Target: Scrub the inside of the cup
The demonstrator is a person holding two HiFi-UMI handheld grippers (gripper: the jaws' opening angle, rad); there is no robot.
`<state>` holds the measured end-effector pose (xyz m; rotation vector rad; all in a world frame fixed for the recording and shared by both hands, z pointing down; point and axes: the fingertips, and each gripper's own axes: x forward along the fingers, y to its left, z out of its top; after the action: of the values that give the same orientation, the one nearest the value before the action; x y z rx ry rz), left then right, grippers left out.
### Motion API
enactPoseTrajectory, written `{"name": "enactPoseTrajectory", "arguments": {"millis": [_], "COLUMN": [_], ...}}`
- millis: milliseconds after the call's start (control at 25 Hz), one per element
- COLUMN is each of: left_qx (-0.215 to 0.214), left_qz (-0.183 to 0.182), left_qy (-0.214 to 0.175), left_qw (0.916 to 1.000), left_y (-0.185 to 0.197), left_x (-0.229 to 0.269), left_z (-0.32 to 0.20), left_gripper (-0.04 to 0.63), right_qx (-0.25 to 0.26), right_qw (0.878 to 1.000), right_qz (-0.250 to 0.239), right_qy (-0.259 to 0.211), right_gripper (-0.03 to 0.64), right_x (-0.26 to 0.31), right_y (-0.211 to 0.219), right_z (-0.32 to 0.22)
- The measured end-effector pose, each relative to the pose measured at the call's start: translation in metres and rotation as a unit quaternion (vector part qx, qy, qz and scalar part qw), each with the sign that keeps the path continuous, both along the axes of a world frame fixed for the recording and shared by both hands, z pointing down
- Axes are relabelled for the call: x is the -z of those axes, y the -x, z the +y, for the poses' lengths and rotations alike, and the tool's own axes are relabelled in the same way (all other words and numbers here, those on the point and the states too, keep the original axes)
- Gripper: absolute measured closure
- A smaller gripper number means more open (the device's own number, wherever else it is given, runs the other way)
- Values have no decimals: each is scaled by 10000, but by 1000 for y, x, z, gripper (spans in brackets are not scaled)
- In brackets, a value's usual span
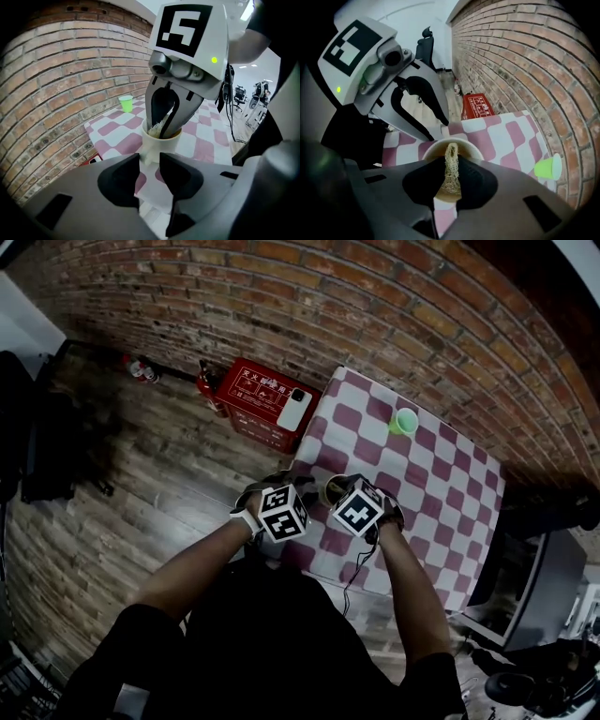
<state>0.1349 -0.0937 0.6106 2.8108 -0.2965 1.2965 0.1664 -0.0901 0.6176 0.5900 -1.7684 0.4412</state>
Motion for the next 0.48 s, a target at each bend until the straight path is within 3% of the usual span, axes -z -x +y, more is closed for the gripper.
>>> {"name": "enactPoseTrajectory", "arguments": {"millis": [280, 480], "left_qx": [-12, -39], "left_qz": [-19, 1], "left_qy": [-20, 7], "left_qw": [10000, 10000], "left_y": [1, -1], "left_x": [0, 0], "left_z": [0, 0], "left_gripper": [451, 451], "right_qx": [-234, -485], "right_qw": [9936, 9762], "right_qz": [-924, -2067], "right_qy": [606, 445], "right_gripper": [540, 540], "right_x": [40, 116], "right_y": [5, 2], "right_z": [9, 3]}}
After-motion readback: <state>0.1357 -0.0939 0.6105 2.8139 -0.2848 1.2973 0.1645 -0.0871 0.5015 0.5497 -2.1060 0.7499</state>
